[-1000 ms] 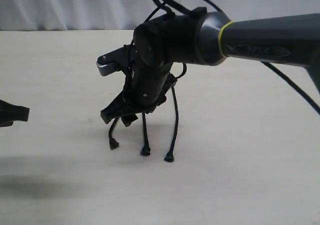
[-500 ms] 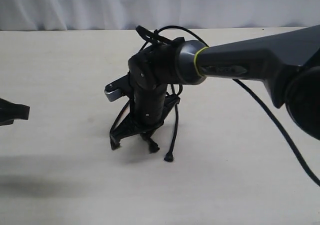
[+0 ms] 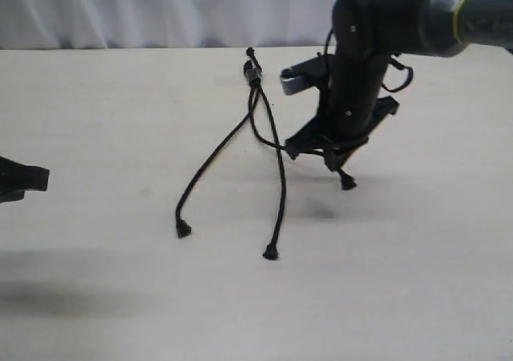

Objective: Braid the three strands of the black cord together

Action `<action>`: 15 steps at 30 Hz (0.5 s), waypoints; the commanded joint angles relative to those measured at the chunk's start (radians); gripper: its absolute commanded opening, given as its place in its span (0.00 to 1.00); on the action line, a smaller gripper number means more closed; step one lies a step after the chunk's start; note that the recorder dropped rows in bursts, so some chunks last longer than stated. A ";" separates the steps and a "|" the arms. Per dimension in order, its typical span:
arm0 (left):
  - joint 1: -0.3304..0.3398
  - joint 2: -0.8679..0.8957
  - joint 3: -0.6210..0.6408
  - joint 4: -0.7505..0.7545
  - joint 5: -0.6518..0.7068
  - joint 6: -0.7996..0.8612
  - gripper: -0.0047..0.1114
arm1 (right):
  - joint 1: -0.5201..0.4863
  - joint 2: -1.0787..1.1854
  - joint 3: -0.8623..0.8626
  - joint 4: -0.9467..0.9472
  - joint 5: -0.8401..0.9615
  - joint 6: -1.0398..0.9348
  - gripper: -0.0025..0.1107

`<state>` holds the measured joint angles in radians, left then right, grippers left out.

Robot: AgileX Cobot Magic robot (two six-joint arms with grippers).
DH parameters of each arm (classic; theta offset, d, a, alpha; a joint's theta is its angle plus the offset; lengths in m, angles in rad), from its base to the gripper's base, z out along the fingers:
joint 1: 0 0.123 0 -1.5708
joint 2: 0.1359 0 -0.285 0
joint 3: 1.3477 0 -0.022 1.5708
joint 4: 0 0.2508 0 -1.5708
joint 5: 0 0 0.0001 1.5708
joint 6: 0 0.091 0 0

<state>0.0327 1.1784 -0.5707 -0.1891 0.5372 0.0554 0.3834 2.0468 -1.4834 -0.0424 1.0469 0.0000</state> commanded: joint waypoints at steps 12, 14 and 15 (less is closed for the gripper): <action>-0.330 0.037 -0.097 0.021 0.075 0.041 0.04 | -0.106 -0.011 0.220 0.217 -0.163 -0.146 0.19; -0.330 0.086 -0.161 0.021 0.116 0.039 0.04 | -0.106 -0.014 0.213 0.233 -0.163 -0.146 0.30; -0.330 0.122 -0.198 0.021 0.139 0.039 0.04 | -0.106 -0.018 0.209 0.232 -0.163 -0.146 0.36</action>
<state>-0.2918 1.2374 -0.6927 -0.1726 0.6339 0.0983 0.2824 2.0462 -1.2682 0.1754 0.8879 -0.1369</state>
